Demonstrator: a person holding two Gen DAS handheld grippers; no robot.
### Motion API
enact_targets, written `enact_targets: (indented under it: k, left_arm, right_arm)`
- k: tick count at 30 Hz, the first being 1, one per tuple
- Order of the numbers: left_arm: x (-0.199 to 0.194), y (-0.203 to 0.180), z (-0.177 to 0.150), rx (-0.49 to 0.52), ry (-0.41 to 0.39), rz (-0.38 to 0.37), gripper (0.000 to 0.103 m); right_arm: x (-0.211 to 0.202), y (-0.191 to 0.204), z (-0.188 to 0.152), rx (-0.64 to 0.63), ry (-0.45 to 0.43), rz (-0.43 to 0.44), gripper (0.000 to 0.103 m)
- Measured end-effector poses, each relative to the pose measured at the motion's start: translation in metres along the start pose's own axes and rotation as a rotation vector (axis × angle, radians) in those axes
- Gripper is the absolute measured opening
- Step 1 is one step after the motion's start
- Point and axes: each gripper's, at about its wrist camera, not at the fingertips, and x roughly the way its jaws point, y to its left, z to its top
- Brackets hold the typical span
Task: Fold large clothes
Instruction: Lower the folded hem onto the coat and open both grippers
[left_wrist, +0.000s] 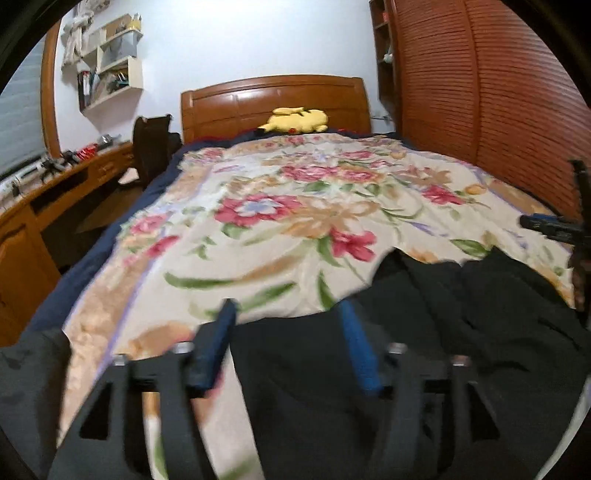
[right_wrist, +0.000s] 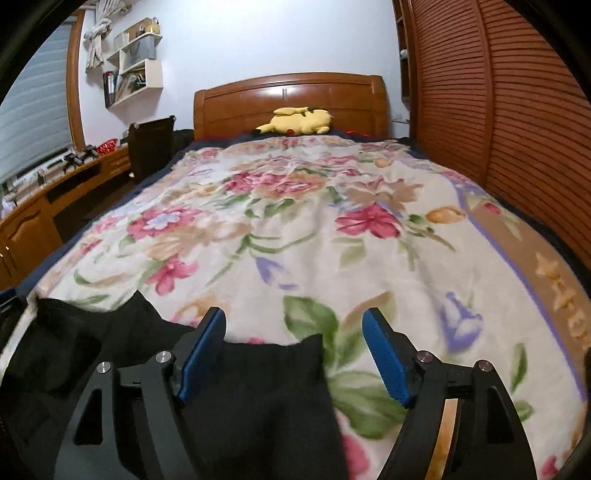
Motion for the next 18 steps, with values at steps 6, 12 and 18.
enact_targets:
  k: [6, 12, 18]
  left_arm:
    - [-0.036, -0.006, -0.029, -0.087, 0.016, -0.087, 0.082]
    - [-0.052, -0.013, -0.053, -0.092, 0.037, -0.126, 0.082]
    - [-0.060, -0.011, -0.063, -0.062, 0.017, -0.132, 0.082]
  right_arm:
    - [0.007, -0.006, -0.009, -0.039, 0.094, -0.005, 0.078]
    - [0.032, -0.015, -0.019, -0.037, 0.236, 0.012, 0.078]
    - [0.057, -0.016, -0.021, -0.039, 0.327, 0.074, 0.057]
